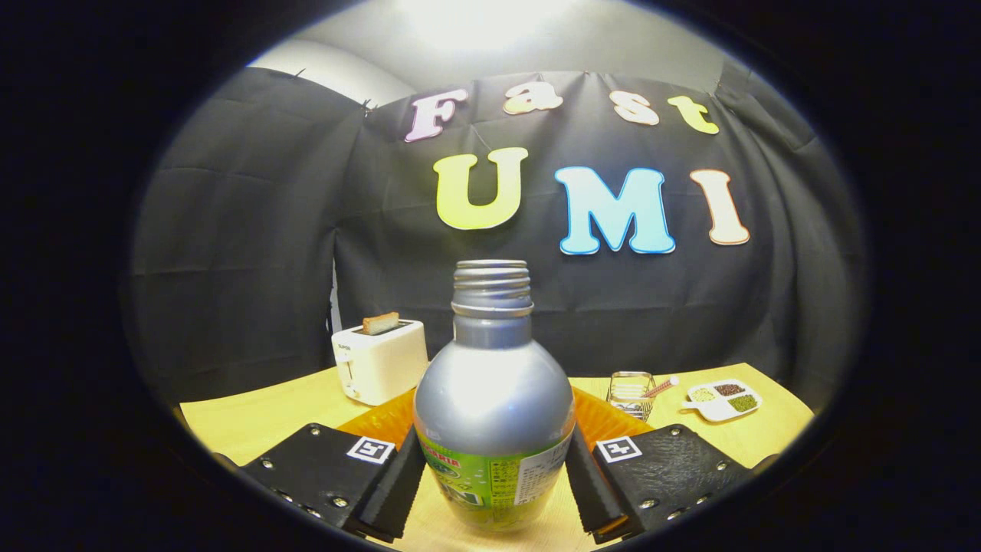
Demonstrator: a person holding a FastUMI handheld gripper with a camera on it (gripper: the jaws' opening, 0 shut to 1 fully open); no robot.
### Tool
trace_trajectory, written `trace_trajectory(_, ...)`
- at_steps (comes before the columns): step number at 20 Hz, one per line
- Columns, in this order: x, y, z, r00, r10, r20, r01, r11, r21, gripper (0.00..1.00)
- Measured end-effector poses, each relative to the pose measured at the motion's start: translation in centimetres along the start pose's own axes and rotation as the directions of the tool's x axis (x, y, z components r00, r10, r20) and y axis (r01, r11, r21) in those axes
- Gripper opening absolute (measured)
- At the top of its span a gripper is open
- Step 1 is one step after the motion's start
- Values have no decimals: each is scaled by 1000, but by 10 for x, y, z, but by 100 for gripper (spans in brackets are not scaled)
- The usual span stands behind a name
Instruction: Take the bottle from table, then pour the juice into the cup, finally place the bottle on the coaster
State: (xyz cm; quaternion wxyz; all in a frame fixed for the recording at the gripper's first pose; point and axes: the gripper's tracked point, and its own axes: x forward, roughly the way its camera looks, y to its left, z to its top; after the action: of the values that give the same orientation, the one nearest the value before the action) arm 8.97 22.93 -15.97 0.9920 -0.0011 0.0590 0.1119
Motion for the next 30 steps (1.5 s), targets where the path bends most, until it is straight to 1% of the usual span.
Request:
trace_trajectory(1, 4, -2, -2, 1000, -8, -3, 8, 1000, 6, 81)
trace_trajectory(8, 33, 4, -23, 1000, 13, -15, -12, 998, 61, 81)
trace_trajectory(11, 43, 8, -40, 1000, 11, -25, -9, 998, 62, 81)
trace_trajectory(15, 61, 4, -63, 998, -18, -57, 21, 999, 40, 81)
trace_trajectory(18, 71, 5, -82, 996, -15, -90, 20, 998, 52, 81)
trace_trajectory(20, 75, 3, -89, 995, -27, -95, 31, 998, 46, 81)
trace_trajectory(26, 74, 0, -95, 997, -53, -49, 55, 998, 29, 81)
trace_trajectory(30, 70, 5, -95, 998, -64, -19, 64, 998, -12, 83)
